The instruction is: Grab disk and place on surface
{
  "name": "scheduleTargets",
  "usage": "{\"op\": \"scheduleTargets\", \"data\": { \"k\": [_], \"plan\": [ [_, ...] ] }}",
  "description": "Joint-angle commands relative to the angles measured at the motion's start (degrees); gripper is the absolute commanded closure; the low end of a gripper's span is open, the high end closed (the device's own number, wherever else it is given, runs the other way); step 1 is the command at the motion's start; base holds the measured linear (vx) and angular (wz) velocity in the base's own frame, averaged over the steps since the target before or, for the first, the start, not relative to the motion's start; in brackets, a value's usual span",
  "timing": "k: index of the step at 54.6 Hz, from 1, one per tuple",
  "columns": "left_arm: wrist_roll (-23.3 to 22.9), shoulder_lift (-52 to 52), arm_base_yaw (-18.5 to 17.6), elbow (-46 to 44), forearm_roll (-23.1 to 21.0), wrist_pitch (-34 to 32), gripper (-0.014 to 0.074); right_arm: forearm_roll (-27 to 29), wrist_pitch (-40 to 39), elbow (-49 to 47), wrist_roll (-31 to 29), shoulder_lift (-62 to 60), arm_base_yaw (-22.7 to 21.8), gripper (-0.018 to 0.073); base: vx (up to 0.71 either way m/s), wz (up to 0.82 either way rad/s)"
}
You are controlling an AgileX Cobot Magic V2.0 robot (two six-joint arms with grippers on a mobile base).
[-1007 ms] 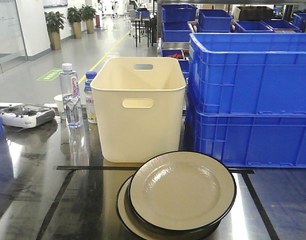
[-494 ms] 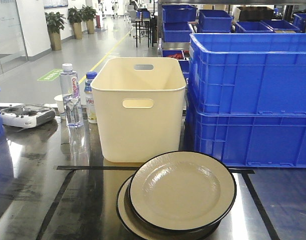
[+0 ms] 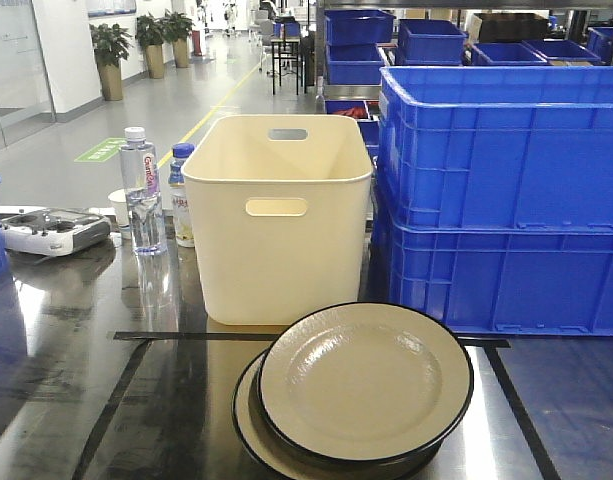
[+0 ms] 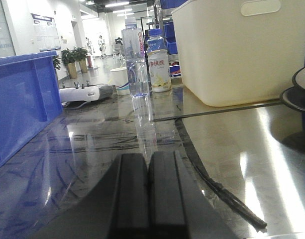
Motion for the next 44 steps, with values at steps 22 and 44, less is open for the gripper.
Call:
{"op": "scheduleTargets", "data": {
  "k": [22,44],
  "plan": [
    [-0.4,-0.3,-0.3,1.4,0.1,-4.5,0.0595,-17.3,-4.2,23.7,21.6,-22.0,-3.1,0.0568,0.00,0.00],
    [-0.4,-0.3,-0.3,1.3,0.1,-4.4,0.0595,-16.9,-0.2,27.6,21.2,-22.4,-3.2,0.0568,0.00,0.00]
  ]
}}
